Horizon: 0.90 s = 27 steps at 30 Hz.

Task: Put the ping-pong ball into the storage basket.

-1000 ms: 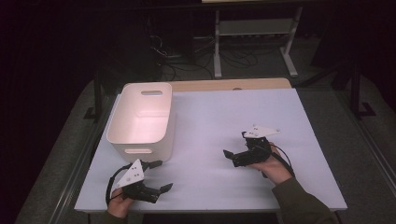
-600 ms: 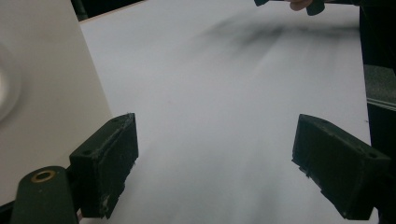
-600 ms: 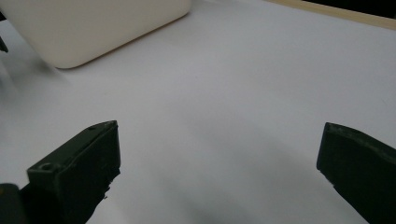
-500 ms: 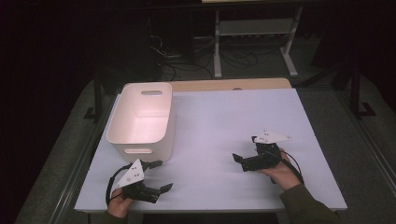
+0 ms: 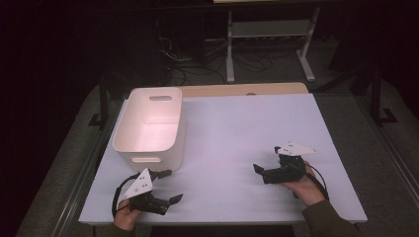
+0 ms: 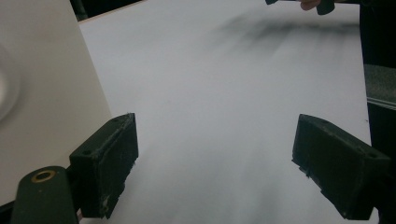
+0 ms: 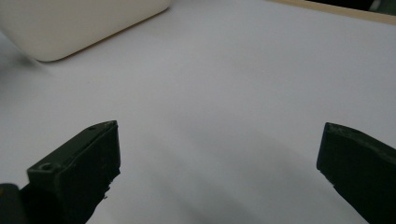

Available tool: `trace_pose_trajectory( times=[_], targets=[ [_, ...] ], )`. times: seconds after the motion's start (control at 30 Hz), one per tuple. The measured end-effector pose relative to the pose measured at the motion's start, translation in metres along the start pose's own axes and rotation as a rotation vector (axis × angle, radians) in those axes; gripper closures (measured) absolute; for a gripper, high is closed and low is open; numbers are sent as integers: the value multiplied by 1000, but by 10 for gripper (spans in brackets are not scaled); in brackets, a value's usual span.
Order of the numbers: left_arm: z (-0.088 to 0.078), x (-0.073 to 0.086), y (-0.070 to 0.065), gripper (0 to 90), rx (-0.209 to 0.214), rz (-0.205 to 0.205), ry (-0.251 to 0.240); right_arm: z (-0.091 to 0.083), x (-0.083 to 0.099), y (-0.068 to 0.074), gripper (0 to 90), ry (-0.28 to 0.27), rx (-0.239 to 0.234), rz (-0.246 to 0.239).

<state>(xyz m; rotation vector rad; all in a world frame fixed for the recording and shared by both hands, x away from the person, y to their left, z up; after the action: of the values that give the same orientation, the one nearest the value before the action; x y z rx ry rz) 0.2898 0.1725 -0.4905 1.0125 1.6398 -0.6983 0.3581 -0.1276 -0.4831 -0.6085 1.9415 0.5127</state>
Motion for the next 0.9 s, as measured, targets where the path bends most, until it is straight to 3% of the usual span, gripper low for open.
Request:
trace_pose_trajectory(
  times=[0.63,0.9],
  targets=[
    [0,0,0,141,0,1,-1,-20,18,-2,0,-24,44,11],
    [0,0,0,141,3,6,-2,-26,22,-2,0,-19,49,-11]
  ],
)
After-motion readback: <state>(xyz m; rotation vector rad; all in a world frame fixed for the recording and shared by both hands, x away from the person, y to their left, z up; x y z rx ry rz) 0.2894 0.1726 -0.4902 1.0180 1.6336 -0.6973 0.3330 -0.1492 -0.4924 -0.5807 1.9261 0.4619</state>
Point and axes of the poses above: each handheld gripper's, and its own axes: z roughly forward along the jaws, x roughly out of its underside, y roughly to its left, the point moved 10 cm from there along z, roughly forward along the jaws, and after that the axes turned 6 degrees about -y, right-handed, at the moved point
